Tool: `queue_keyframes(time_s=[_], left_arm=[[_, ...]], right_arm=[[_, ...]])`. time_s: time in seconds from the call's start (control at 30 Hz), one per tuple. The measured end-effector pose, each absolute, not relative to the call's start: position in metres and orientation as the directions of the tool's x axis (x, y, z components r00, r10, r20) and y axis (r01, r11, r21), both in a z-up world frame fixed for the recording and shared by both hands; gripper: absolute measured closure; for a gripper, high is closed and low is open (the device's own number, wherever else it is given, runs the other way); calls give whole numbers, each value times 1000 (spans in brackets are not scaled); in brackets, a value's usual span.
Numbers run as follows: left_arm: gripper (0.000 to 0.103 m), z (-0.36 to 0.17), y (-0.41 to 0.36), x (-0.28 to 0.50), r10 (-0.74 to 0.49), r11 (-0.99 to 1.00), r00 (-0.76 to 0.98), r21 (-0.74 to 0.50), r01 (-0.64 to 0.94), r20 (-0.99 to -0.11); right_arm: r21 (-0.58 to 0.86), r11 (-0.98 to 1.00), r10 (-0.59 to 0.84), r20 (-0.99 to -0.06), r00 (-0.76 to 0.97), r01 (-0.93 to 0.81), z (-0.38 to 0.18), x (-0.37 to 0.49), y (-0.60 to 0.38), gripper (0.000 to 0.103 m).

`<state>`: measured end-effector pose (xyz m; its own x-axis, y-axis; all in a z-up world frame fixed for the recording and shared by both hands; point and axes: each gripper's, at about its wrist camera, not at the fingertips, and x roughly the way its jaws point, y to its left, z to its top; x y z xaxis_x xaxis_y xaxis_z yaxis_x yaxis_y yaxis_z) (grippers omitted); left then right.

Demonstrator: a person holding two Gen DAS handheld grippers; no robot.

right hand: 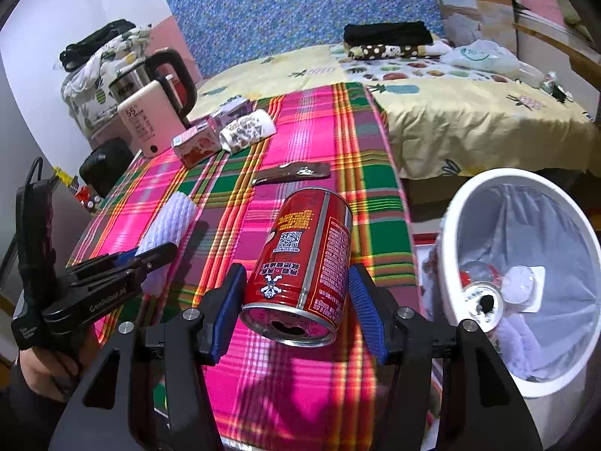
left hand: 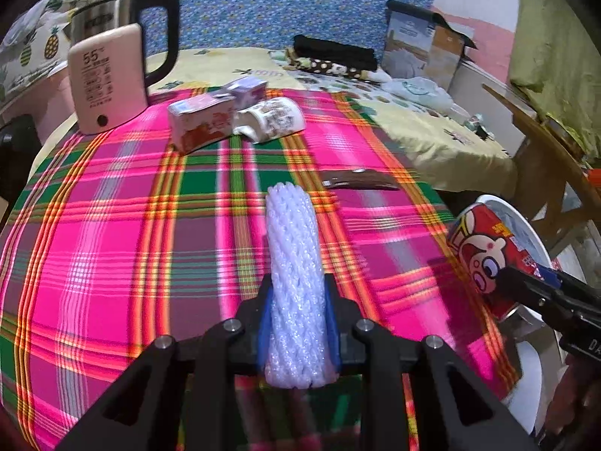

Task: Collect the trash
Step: 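Carry the foam net and red can over the bin and open both grippers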

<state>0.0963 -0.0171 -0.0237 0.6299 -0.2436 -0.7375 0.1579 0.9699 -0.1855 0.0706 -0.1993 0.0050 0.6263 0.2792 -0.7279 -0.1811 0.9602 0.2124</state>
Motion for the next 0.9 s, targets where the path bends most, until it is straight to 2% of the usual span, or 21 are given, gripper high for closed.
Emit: queue_keyframes(time_s=[0.33,0.9], left_arm=[[78,-4,-71,90,-329,940,618,-181,290,-714],[78,-3,-206,99,-522,801,476,-214,560,-708]], right_arm=[[226,968,239,-699,674,-109,11,57,-231,46],[210,964,41,-718,694,160,3,24,-329,46]])
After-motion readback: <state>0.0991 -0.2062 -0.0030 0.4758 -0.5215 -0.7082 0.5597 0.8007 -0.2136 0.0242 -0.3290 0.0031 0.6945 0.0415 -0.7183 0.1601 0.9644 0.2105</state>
